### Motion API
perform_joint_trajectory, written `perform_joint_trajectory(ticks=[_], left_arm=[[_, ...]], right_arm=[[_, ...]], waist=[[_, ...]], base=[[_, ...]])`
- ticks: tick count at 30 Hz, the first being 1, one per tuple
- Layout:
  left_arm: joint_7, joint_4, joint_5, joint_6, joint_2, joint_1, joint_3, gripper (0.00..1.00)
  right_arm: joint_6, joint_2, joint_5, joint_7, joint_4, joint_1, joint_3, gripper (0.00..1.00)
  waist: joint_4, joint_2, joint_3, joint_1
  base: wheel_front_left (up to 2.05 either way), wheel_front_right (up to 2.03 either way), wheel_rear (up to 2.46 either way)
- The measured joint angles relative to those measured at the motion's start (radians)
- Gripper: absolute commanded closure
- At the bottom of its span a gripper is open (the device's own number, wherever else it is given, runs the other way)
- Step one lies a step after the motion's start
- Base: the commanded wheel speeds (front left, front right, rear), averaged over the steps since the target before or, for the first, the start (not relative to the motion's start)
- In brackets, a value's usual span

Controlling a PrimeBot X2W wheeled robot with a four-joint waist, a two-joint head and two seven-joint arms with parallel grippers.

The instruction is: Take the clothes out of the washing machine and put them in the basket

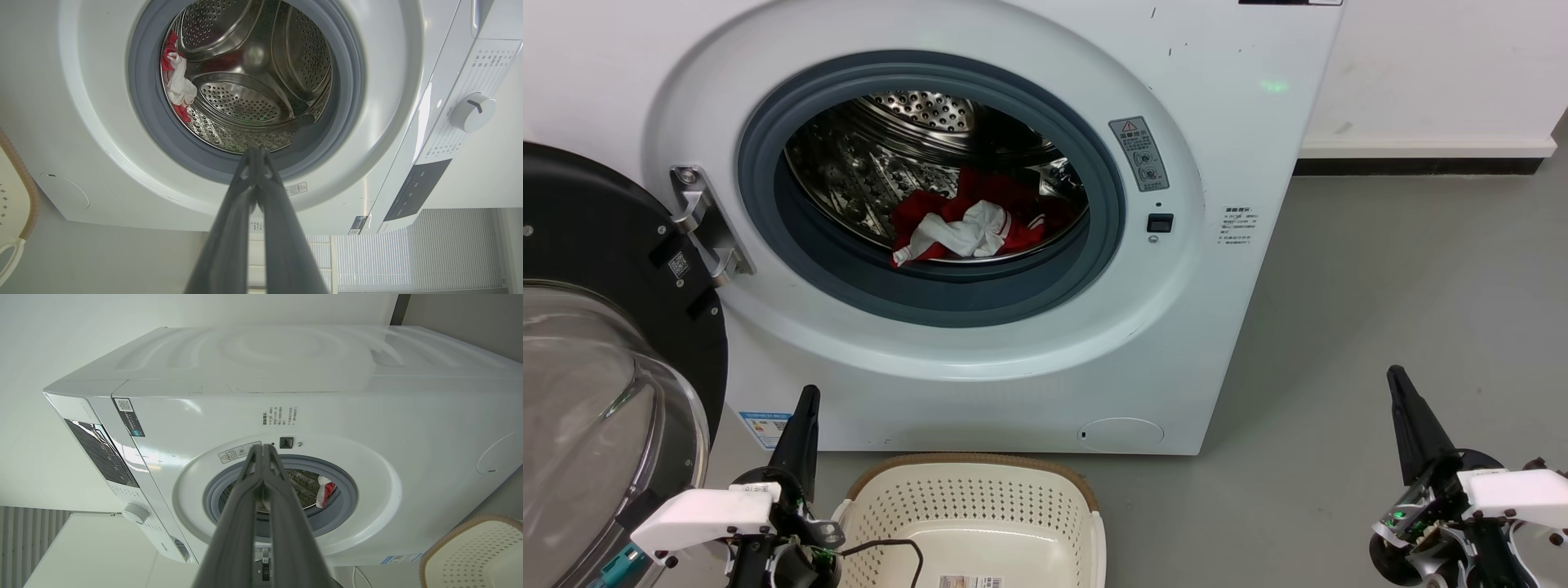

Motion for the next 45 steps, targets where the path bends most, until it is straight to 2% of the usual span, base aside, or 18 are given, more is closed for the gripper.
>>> perform_joint_trajectory(ticks=[16,17,23,26,45], left_arm=[[0.000,0.000,0.000,0.000,0.000,0.000,0.000,1.00],[0.000,0.003,0.000,0.000,0.000,0.001,-0.001,0.00],[-0.013,0.036,0.003,0.001,-0.003,0.042,-0.007,0.00],[-0.027,0.030,0.037,0.001,-0.004,0.042,-0.005,0.00],[-0.111,-0.067,0.435,0.089,-0.003,0.067,-0.043,0.00]], right_arm=[[0.000,0.000,0.000,0.000,0.000,0.000,0.000,1.00],[0.000,0.000,0.000,0.000,0.002,0.002,0.000,0.00],[0.000,0.002,0.000,-0.011,0.037,0.043,0.002,0.00],[0.000,0.003,-0.026,-0.027,0.036,0.044,0.002,0.00],[0.000,0.004,-0.505,-0.111,-0.083,0.089,0.016,0.00]], waist=[[0.000,0.0000,0.000,0.0000],[0.000,0.0000,0.000,0.0000],[0.000,0.0000,0.000,0.0000],[0.000,0.0000,0.000,0.0000],[-0.001,0.0000,0.003,0.0000]], base=[[0.00,0.00,0.00],[0.00,0.00,0.00],[0.00,0.00,0.00],[0.00,0.00,0.00],[0.00,0.00,0.00]])
